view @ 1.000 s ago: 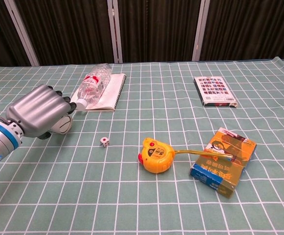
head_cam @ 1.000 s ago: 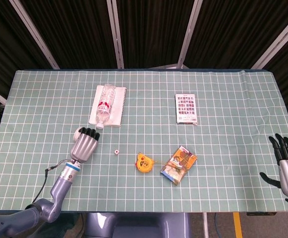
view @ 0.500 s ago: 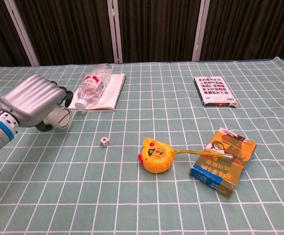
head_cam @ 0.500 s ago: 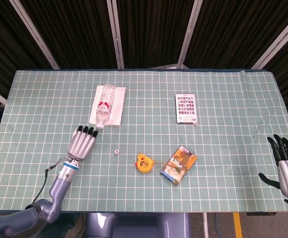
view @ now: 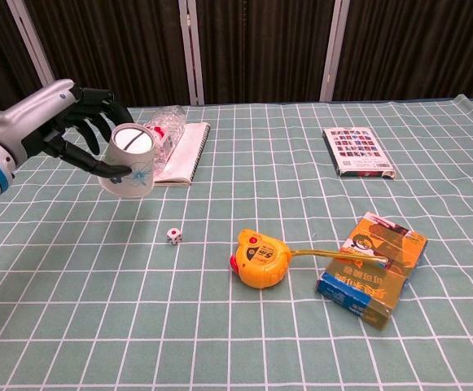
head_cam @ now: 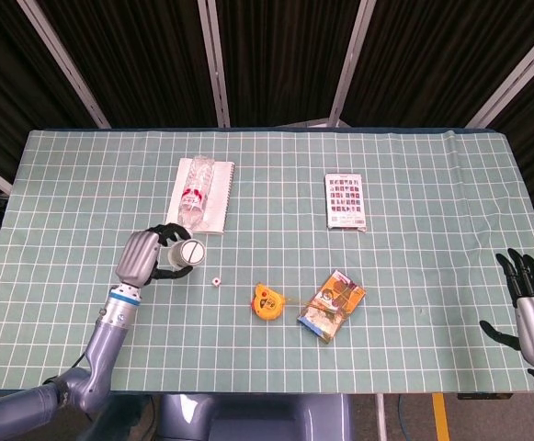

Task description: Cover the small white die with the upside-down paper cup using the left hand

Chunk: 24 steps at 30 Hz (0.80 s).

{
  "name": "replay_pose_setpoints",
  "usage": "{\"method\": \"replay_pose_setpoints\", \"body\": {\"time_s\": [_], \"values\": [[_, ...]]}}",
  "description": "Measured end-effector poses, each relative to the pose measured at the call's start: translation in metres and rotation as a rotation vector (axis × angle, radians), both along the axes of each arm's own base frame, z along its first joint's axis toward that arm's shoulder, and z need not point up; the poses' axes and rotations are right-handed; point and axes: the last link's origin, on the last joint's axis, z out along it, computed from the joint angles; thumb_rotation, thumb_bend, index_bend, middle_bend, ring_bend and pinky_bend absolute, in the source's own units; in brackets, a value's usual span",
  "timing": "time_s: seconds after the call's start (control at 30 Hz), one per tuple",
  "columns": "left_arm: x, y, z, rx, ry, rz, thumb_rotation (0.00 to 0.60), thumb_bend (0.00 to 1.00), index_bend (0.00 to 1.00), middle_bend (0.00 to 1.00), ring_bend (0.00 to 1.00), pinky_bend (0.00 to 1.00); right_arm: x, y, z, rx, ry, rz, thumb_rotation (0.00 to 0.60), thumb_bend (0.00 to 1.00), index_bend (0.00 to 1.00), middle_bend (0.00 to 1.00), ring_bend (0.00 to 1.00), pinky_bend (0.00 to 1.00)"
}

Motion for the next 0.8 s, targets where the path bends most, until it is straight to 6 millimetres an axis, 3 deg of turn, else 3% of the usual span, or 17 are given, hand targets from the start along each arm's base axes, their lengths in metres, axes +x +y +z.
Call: {"method": "replay_pose_setpoints", "body": {"time_s": [0.13,0.27,0.53,0.8], "values": [[-0.001,0.001,-0.009,-0.172,-0.275,0.059,0.6,0.15,0.44,0.42,0.42,0.47,-0.001,0.0,0.0,-0.002,0.002,-0.004,0.6,0.0,0.0,0.0,0.0,0.0],[-0.004,0.0,-0.025,-0.307,-0.416,0.113,0.6,0.15,0.44,0.42,0.42,0.47,-0.001,0.0,0.0,-0.002,0.003,-0.006,0.6,0.0,0.0,0.0,0.0,0.0],[-0.01,0.0,-0.056,-0.384,-0.397,0.132,0.6,0.16,0.44,0.42,0.42,0.47,-0.003,-0.001,0.002,-0.007,0.0,-0.015,0.6,0.0,0.0,0.0,0.0,0.0],[-0.011,0.001,-0.064,-0.366,-0.359,0.12,0.6,0.16,0.44,0.42,0.42,0.47,-0.004,-0.001,0.003,-0.009,-0.003,-0.015,0.6,0.0,0.0,0.0,0.0,0.0]]}}
